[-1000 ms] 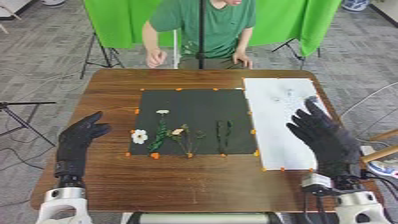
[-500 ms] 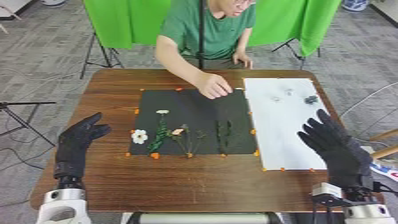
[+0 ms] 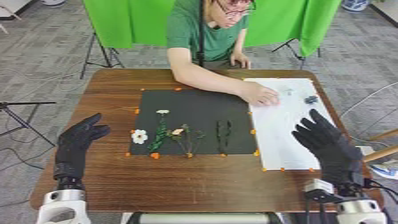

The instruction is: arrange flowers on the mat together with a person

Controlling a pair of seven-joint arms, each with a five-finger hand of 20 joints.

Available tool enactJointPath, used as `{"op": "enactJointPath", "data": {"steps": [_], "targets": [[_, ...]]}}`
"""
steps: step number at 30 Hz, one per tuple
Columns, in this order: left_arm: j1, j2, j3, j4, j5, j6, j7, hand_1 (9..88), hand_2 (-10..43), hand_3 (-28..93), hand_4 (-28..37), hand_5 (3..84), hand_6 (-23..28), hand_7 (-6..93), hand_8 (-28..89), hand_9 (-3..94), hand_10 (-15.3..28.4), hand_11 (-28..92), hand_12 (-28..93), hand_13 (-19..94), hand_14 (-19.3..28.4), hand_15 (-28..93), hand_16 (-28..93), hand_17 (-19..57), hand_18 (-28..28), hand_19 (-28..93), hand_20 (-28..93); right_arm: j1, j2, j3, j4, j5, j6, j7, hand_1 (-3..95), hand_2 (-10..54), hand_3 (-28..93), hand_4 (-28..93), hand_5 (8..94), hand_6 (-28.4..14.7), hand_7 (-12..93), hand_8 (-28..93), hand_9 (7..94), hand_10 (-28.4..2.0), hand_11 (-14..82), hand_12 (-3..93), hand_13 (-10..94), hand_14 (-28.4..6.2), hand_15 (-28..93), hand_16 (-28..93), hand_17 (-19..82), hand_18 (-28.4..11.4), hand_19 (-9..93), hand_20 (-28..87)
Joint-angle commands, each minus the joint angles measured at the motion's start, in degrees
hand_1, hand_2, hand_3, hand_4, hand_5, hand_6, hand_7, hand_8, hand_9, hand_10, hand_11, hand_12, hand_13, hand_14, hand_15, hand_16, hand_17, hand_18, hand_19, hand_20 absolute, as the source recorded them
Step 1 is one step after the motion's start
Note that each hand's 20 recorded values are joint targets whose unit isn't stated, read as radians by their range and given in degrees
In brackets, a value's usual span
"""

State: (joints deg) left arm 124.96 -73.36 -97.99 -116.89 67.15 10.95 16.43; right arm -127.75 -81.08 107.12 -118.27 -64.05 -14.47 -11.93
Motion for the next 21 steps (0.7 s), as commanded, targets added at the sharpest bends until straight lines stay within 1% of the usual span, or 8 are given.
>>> {"op": "enactJointPath", "data": {"steps": [1,10,16,17,21], "targets": [[0.79,-0.45,-0.11,-0.11,0.02,0.2,-0.64,25.6,-0.7,70,-20.4,52.0,3.2,12.8,-6,56.6,15.6,21,15,50,18.6,23,-2,15.3,13.3,14,22,1.29,1.1,-1.84,-0.71,-0.66,2.79,1.12,8.4,-3.4,75,-18,34.3,-1.2,6,-6,33.1,-14.9,2.4,13.8,26,-16.4,6,20,13,-18.1,8,24],[0.99,-0.54,-0.24,-0.19,-0.06,0.26,-0.78,25.7,-0.7,70,-20.5,52.1,3.2,12.9,-6,56.6,15.6,21,15,50,18.5,23,-2,15.3,13.3,14,22,2.05,1.52,-2.83,-0.69,-0.76,3.93,1.61,8.9,-3.1,74,-17,35.6,-1.5,6,-7,33.5,-15.0,2.5,14.1,27,-16.7,6,21,14,-18.0,8,24],[0.89,-0.58,-0.27,-0.15,-0.12,0.19,-0.71,25.6,-0.8,71,-20.4,52.0,3.2,12.8,-6,56.6,15.6,21,15,50,18.5,23,-2,15.3,13.3,13,22,0.85,0.65,-0.71,-0.7,-0.32,1.74,0.81,8.8,-3.2,75,-17,36.3,-1.6,6,-7,33.6,-15.0,2.5,14.1,28,-16.6,6,21,14,-18.1,8,25],[0.64,-0.51,-0.24,-0.02,-0.05,0.09,-0.8,25.6,-0.8,71,-20.4,52.0,3.2,12.8,-6,56.6,15.5,21,15,50,18.5,23,-2,15.3,13.3,13,22,0.6,0.54,-0.65,-0.7,-0.36,1.82,0.47,8.8,-3.2,75,-17,36.4,-1.6,6,-7,33.6,-15.0,2.5,14.1,28,-16.6,6,21,14,-18.1,9,25],[0.56,-0.45,-0.25,-0.01,-0.07,0.18,-0.98,25.5,-0.9,71,-20.4,52.1,3.3,12.8,-6,56.6,15.5,21,15,50,18.5,23,-2,15.4,13.2,13,22,0.27,0.32,-0.37,-0.58,-0.45,1.36,0.5,8.8,-3.3,75,-17,36.6,-1.6,6,-7,33.7,-14.9,2.6,14.2,28,-16.6,6,21,14,-18.1,9,25]]}}
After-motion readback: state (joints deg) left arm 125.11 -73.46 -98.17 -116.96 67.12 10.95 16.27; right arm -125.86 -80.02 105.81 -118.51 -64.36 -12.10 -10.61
